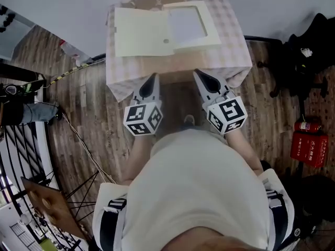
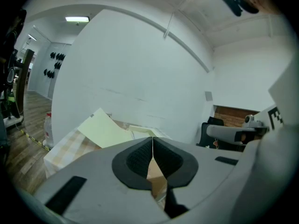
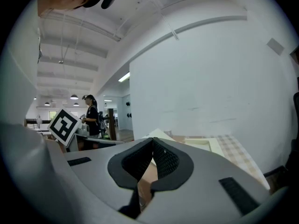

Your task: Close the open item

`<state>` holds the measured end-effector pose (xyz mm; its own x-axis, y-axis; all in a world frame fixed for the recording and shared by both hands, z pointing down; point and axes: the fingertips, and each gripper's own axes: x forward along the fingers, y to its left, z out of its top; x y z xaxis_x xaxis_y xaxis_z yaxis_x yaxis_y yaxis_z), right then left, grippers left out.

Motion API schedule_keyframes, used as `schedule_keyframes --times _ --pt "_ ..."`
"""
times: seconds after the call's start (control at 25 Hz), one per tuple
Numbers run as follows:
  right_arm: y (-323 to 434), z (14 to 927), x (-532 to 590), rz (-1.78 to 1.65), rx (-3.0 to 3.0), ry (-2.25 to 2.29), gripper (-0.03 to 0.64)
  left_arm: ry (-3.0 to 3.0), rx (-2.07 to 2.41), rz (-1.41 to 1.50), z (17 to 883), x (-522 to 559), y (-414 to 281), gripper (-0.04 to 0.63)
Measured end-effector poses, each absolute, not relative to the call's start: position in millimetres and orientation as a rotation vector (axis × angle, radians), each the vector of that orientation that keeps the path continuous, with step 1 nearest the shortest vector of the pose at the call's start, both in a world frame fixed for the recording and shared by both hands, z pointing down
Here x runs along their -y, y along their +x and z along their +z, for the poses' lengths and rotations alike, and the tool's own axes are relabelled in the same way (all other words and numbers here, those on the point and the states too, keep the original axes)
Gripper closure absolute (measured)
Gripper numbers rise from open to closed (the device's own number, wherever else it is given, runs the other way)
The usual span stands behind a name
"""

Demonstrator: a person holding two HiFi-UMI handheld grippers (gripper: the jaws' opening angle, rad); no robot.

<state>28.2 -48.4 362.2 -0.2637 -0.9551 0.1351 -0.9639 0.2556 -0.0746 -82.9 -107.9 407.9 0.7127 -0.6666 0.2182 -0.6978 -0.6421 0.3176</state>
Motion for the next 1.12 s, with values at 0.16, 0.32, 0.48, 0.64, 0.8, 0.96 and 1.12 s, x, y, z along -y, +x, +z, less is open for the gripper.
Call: schedule_keyframes --times 0.16,0.32,0.48,0.64,0.8,0.96,1.12 --pt "42.8 367.1 69.0 0.228 2.477 1.801 0.617 2.484 1.133 0.084 412.7 128.2 -76.6 0.588" --pt "50.3 372.5 87.5 0.261 2.513 1.749 0.617 2.433 1.220 0.078 416.3 145.6 -79.9 0.588" --pt "43.0 379.9 104.9 0.293 2.545 1.688 0.617 2.367 1.310 0.091 425.0 164.7 -99.2 0.588" --pt "35.2 386.2 123.6 0.317 2.556 1.647 0.617 2.312 1.380 0.102 437.3 186.5 -121.2 0.588" --pt "28.6 380.3 145.9 0.277 2.557 1.625 0.617 2.270 1.430 0.110 452.2 213.9 -144.1 0.588" --pt "23.2 381.4 169.5 0.261 2.549 1.596 0.617 2.205 1.433 0.075 472.2 239.3 -166.2 0.588" --pt "13.9 379.1 197.8 0.238 2.552 1.569 0.617 2.167 1.422 0.056 486.4 262.7 -180.5 0.586"
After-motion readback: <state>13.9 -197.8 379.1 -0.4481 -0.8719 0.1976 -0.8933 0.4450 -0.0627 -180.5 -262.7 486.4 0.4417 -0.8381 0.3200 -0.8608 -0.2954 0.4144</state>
